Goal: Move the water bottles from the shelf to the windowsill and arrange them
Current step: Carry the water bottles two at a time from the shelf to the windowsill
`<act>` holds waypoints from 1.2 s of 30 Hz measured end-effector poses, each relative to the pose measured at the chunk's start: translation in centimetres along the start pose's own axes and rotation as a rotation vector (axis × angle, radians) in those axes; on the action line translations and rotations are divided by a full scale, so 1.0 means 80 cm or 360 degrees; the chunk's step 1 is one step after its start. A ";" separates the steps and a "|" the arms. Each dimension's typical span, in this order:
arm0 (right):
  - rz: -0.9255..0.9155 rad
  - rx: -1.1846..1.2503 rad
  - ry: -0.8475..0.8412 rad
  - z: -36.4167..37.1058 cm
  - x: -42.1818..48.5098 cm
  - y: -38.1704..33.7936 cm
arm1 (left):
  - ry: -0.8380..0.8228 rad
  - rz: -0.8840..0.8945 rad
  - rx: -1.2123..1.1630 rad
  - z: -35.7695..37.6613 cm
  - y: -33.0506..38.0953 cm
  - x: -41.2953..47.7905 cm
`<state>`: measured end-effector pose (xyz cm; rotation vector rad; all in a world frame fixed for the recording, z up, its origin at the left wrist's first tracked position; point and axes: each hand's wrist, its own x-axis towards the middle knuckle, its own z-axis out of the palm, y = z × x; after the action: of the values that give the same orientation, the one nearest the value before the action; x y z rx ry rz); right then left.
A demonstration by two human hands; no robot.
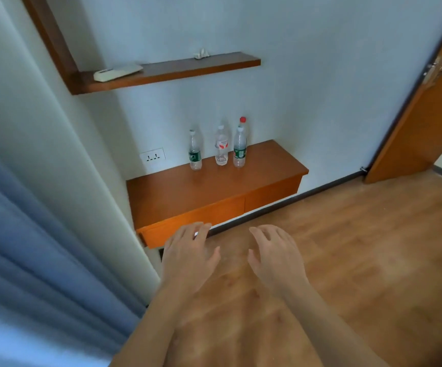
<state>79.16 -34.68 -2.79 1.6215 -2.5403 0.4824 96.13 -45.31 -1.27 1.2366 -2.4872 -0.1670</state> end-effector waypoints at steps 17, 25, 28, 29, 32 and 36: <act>-0.0055 0.0044 -0.0029 0.081 0.260 0.063 | -0.0034 -0.0071 0.0078 0.100 -0.029 0.252; -0.0084 0.0044 -0.0121 0.149 0.427 0.061 | -0.0056 -0.0107 0.0001 0.154 -0.090 0.407; -0.0069 0.0052 -0.0173 0.173 0.490 0.058 | -0.0083 -0.0110 -0.0003 0.169 -0.120 0.466; -0.0053 0.0056 -0.0179 0.179 0.509 0.057 | -0.0095 -0.0120 -0.0005 0.175 -0.129 0.484; -0.0034 0.0058 -0.0193 0.200 0.558 0.056 | -0.0139 -0.0143 -0.0008 0.191 -0.154 0.529; -0.0017 0.0067 -0.0262 0.219 0.597 0.054 | -0.0161 -0.0177 0.0001 0.206 -0.176 0.566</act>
<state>56.25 -79.95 -8.72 1.7576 -2.6527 0.4204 75.51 -90.55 -8.38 1.3997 -2.5036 -0.2635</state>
